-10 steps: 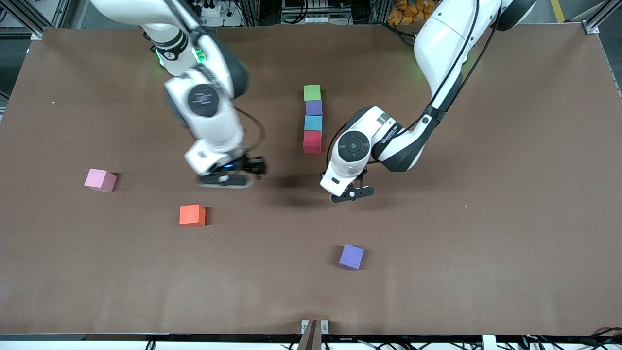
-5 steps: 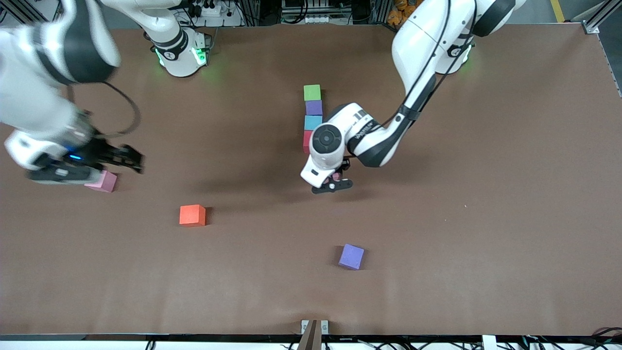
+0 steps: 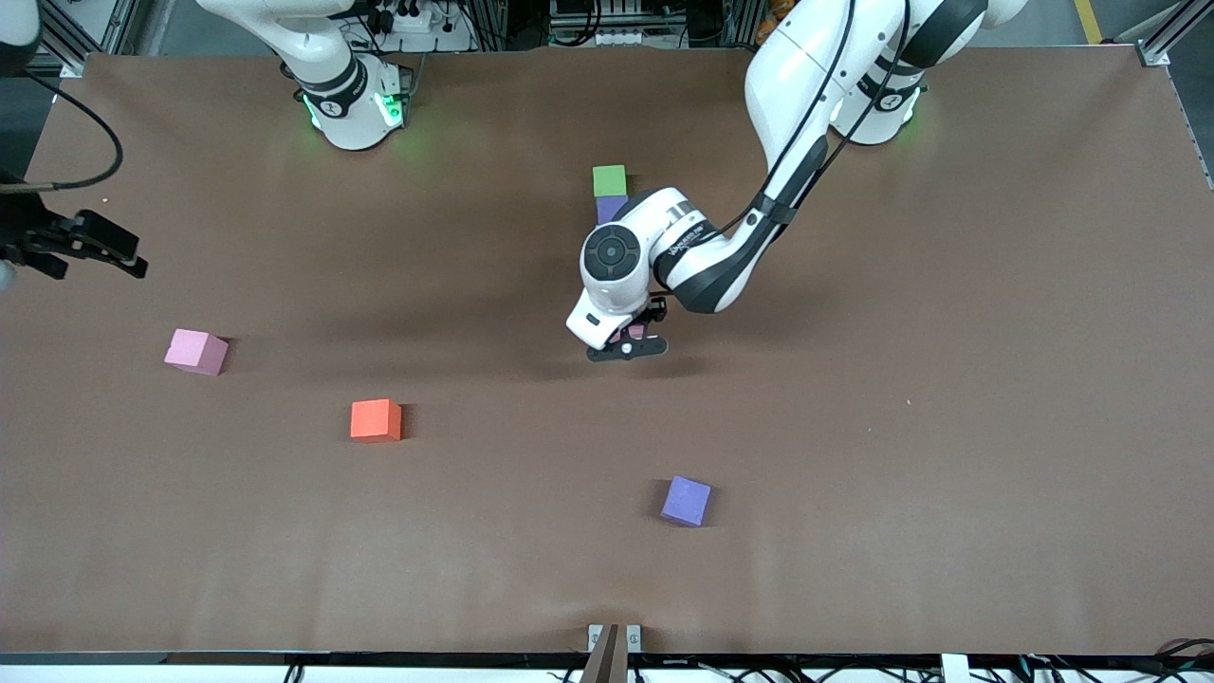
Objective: Arrange blocks into number 1
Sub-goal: 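Place the light pink block next to the red block with the left gripper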
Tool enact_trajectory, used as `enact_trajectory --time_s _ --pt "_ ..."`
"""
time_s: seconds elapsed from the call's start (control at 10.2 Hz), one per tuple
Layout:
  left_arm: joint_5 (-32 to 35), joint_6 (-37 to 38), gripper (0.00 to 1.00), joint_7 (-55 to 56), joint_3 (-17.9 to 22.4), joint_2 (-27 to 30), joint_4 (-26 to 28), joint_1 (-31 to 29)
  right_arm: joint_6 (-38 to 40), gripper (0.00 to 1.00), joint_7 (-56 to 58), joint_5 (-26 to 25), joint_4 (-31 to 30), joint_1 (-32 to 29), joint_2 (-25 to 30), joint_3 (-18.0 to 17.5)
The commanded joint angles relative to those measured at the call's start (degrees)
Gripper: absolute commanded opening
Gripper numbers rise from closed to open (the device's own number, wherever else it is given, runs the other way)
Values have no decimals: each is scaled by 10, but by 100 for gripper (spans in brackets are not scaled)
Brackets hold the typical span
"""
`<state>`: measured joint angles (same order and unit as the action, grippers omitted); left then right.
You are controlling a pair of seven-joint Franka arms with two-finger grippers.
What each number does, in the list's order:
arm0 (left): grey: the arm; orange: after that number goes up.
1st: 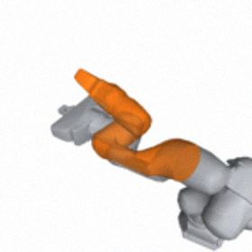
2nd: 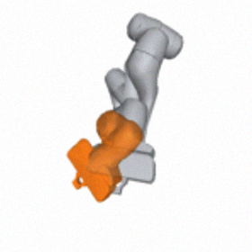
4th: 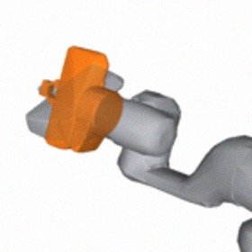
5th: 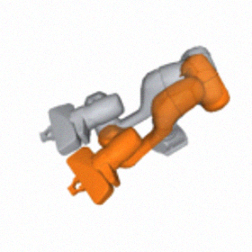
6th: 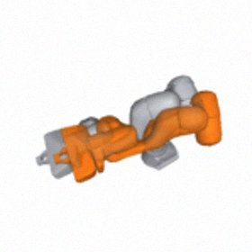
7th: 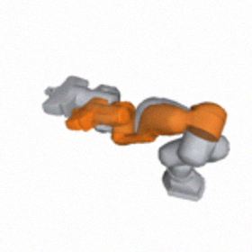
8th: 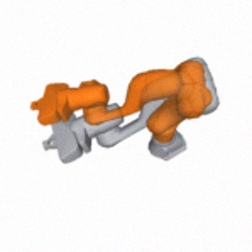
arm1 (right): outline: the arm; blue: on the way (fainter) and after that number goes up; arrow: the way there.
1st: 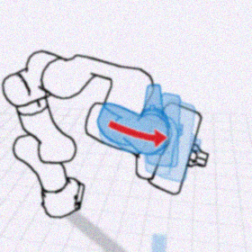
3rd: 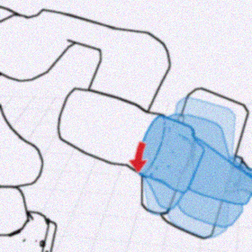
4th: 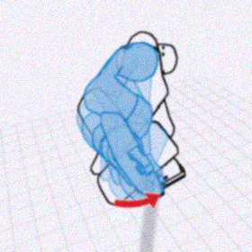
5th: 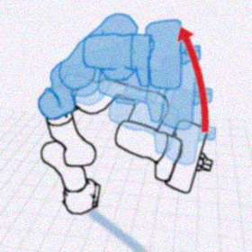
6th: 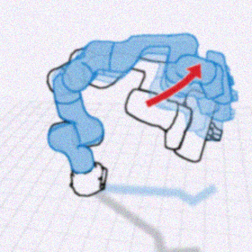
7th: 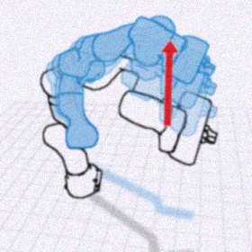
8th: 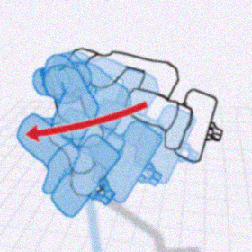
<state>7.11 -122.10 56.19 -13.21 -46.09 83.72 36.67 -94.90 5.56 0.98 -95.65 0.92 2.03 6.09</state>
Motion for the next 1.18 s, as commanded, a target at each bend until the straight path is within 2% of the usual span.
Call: enact_trajectory --time_s 0.0,1.08 --pt "-4 13 0 6 8 -11 -19 16 47 100 24 9 50 14 -8 17" --pt "-8 12 0 20 7 -13 -20 33 47 100 23 10 48 0 -6 3"
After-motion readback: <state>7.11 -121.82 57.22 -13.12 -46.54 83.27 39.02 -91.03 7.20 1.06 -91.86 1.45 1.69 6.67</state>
